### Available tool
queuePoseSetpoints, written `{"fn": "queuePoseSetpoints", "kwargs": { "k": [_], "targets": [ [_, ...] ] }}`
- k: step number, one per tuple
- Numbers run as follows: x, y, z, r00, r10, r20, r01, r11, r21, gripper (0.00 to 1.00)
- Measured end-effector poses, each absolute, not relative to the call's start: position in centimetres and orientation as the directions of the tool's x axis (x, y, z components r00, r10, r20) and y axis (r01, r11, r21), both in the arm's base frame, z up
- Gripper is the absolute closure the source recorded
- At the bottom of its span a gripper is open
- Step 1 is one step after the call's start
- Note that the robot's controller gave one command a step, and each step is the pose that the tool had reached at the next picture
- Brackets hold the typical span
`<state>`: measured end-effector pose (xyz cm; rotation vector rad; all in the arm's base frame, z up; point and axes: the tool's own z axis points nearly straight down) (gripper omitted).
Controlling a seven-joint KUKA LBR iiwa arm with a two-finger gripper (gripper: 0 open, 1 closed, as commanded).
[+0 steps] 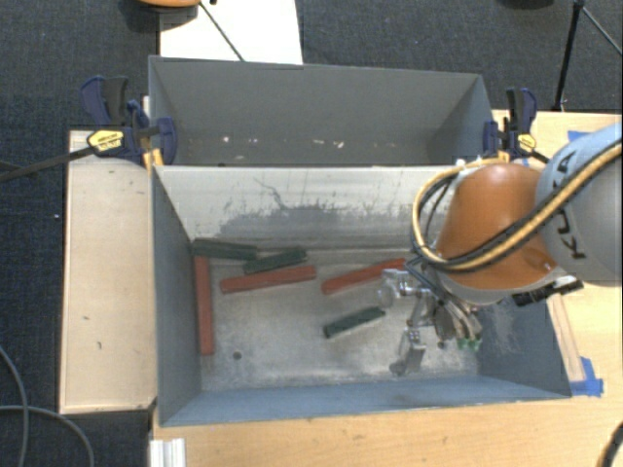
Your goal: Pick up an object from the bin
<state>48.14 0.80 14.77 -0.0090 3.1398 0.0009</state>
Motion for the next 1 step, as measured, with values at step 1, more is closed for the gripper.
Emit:
{"fn": "queuePoseSetpoints", "kwargs": {
  "k": [1],
  "targets": [
    [51.2, 2.57, 10.18, -1.0, -0.029, -0.01, -0.029, 1.0, 0.0, 0.0]
  ]
}}
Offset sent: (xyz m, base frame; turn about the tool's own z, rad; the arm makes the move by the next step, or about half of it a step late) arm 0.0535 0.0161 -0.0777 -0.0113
